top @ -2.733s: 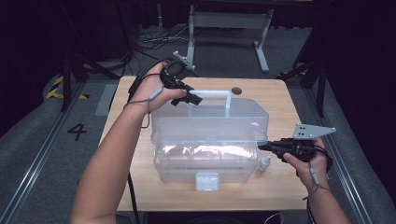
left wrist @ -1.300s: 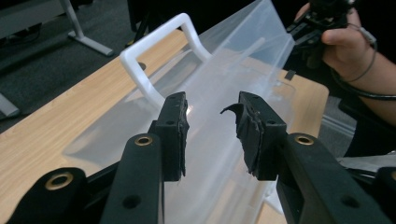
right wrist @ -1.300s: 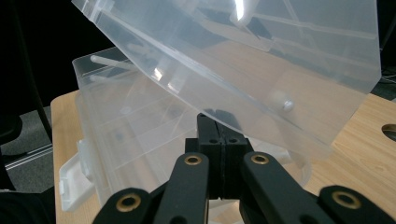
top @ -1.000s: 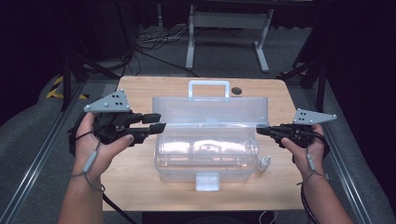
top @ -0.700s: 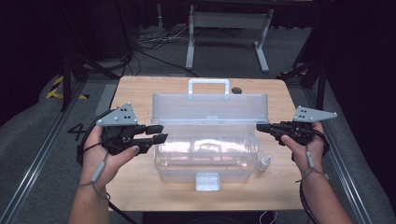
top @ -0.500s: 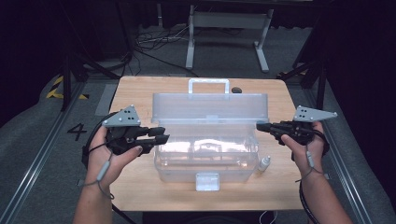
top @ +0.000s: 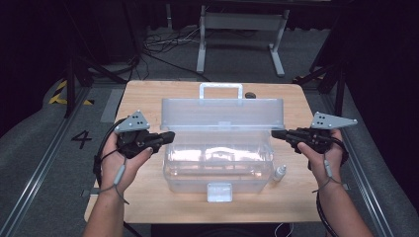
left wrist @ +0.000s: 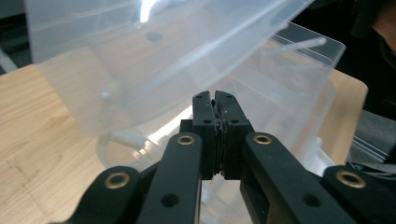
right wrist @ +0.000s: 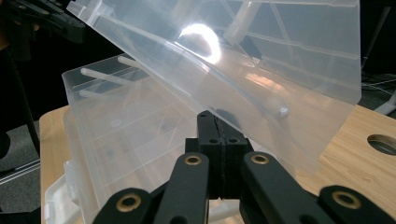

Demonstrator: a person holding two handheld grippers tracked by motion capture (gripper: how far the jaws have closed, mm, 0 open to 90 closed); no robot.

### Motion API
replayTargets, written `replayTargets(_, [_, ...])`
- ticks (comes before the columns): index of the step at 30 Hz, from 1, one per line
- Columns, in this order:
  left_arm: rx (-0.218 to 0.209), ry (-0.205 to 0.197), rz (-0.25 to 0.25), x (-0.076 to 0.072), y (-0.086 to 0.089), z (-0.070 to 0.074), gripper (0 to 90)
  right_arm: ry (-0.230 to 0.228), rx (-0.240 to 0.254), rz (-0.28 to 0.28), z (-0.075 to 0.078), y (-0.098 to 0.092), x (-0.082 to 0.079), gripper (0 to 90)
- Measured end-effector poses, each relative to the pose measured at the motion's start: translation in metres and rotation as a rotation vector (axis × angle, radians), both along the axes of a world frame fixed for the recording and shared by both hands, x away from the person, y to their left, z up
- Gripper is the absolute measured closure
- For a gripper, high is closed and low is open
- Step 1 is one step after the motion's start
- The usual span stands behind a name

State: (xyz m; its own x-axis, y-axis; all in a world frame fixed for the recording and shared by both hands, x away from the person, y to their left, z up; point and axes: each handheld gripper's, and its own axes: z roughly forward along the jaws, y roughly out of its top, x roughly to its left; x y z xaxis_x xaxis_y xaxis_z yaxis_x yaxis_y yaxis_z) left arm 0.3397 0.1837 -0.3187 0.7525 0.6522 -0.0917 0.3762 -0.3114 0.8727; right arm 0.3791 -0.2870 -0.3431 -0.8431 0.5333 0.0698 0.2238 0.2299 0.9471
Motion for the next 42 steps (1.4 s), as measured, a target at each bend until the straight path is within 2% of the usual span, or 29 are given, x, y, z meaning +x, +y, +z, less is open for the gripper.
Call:
replayTargets(5, [-0.011,-0.017,0.043,0.007,-0.002,-0.005,89.3,-0.002,0.004,0.001,0.000,0.000,0.000,90.0])
replayTargets(8, [-0.016,-0.050,0.049,0.011,-0.005,-0.007,89.3,-0.003,0.005,0.000,0.000,0.000,-0.001,90.0])
replayTargets(13, [-0.047,-0.055,0.052,0.015,-0.002,-0.007,89.4,-0.009,0.015,-0.003,0.001,0.000,0.000,90.0])
replayTargets(17, [-0.014,-0.064,0.073,0.018,-0.003,-0.003,89.4,-0.011,0.012,-0.013,0.003,0.002,0.001,90.0])
replayTargets(20, [-0.004,-0.077,0.078,0.020,-0.003,-0.002,89.4,-0.017,0.013,-0.017,0.007,0.004,0.001,90.0])
replayTargets(28, [-0.013,-0.101,0.087,0.028,-0.003,0.002,89.6,-0.012,0.041,-0.037,0.010,0.008,0.007,90.0])
replayTargets(33, [0.005,-0.124,0.100,0.030,-0.005,0.003,89.6,-0.027,0.020,-0.044,0.009,0.010,0.001,90.0])
replayTargets(37, [-0.002,-0.126,0.101,0.033,-0.005,0.004,89.5,-0.042,0.022,-0.059,0.010,0.003,-0.005,90.0])
replayTargets(42, [-0.007,-0.131,0.106,0.036,-0.005,0.005,89.5,-0.034,0.032,-0.080,0.007,-0.004,-0.006,90.0])
